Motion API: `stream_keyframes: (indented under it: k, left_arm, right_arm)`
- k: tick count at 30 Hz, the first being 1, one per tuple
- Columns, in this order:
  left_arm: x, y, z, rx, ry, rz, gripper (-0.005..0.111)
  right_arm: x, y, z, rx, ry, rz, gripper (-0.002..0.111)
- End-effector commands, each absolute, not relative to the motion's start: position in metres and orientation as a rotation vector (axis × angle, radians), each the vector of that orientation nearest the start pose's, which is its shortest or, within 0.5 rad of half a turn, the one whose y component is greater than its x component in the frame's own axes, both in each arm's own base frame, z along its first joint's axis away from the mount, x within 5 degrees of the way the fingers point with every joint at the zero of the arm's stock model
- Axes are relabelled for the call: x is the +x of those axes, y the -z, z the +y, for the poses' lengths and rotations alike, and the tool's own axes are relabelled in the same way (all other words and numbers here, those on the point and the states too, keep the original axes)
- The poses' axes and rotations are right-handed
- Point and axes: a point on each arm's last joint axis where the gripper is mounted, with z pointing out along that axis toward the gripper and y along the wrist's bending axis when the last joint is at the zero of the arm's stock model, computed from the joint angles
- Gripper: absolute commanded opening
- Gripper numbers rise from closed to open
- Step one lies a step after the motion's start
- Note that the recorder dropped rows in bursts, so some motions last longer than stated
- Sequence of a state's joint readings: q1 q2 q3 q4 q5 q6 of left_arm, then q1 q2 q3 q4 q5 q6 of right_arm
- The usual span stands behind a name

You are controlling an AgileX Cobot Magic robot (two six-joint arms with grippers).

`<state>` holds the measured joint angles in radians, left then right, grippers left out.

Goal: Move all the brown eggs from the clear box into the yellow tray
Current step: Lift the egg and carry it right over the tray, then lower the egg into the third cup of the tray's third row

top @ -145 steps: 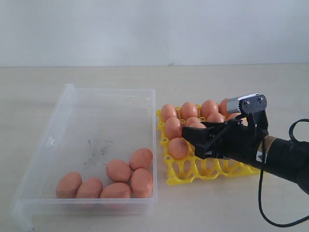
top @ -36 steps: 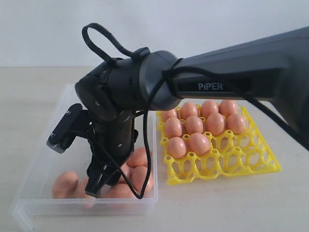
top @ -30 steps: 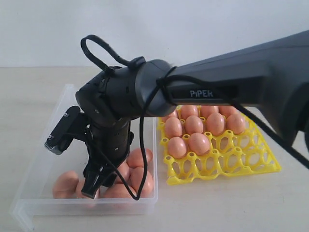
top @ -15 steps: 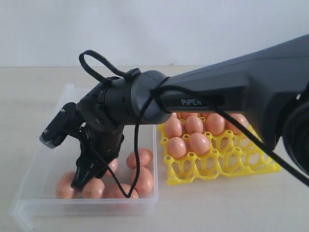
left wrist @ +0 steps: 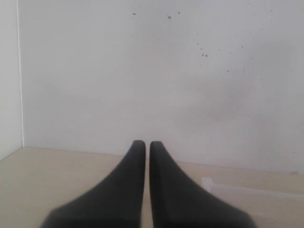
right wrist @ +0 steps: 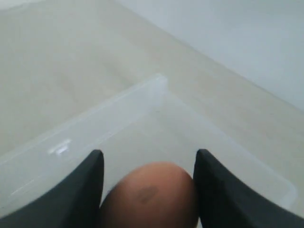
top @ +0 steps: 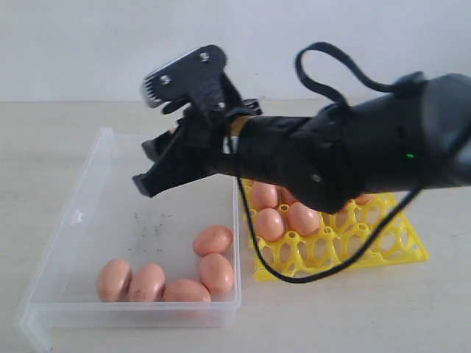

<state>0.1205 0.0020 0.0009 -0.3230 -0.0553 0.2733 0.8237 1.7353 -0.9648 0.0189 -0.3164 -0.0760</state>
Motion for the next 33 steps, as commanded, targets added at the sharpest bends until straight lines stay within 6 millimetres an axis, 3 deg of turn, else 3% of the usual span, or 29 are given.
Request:
stream_keyframes:
  k: [1, 6, 12, 15, 25, 33]
  left_arm:
    - [0.055, -0.218, 0.008, -0.127, -0.077, 1.429, 0.004]
    - [0.055, -0.218, 0.008, -0.127, -0.077, 1.429, 0.004]
    - [0.055, -0.218, 0.008, -0.127, -0.077, 1.429, 0.004]
    - [0.055, -0.218, 0.008, -0.127, -0.077, 1.429, 0.004]
    - [0.055, -0.218, 0.008, -0.127, -0.077, 1.429, 0.004]
    - [0.055, -0.218, 0.008, -0.127, -0.077, 1.429, 0.004]
  right_arm:
    - [0.256, -0.231, 0.222, -0.611, -0.482, 1.724, 0.000]
    - [0.245, -0.219, 0.160, -0.474, -0.393, 1.731, 0.000]
    - [0.237, -0.188, 0.116, -0.402, -0.304, 1.766, 0.000]
    - [0.234, -0.178, 0.109, -0.398, -0.322, 1.770, 0.000]
    - [0.239, -0.141, 0.112, -0.434, -0.344, 1.862, 0.000]
    - [0.243, -0.125, 0.110, -0.399, -0.321, 1.876, 0.000]
